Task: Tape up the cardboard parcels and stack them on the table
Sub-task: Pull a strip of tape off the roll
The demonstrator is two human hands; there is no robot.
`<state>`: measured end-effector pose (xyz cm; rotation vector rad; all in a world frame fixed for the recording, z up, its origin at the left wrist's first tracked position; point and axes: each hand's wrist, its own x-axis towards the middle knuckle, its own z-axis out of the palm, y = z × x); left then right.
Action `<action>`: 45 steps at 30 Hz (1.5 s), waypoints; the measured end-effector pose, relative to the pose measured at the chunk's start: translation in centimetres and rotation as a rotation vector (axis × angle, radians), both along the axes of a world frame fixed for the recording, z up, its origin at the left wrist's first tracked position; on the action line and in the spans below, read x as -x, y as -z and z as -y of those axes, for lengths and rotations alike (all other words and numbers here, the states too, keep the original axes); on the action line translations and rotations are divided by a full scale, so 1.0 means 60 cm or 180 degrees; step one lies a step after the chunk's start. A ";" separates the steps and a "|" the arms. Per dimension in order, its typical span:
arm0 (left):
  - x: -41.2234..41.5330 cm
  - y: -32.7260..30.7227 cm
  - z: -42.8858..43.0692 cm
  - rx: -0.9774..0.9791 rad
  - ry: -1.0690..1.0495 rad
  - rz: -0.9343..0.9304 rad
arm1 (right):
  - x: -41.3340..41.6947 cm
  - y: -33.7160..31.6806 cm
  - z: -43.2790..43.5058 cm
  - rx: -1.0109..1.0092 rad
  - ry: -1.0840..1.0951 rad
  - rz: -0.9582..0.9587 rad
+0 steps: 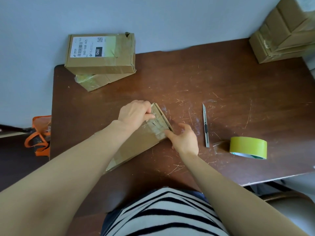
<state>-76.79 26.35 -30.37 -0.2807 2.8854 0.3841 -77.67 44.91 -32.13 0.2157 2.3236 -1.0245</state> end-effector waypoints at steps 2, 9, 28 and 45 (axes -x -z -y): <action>-0.015 -0.001 -0.006 0.0049 0.0528 -0.0760 | 0.000 0.000 -0.007 0.0084 0.0025 -0.0571; -0.076 0.069 -0.076 0.0257 0.0418 -0.0085 | 0.040 0.028 0.013 0.0191 -0.1320 -0.0241; -0.089 0.076 -0.138 0.0875 0.0125 -0.0030 | 0.052 0.027 0.015 0.0425 -0.1095 -0.0144; -0.105 0.083 -0.098 0.0583 -0.0299 0.0307 | 0.054 0.019 0.011 0.0392 -0.1230 -0.0073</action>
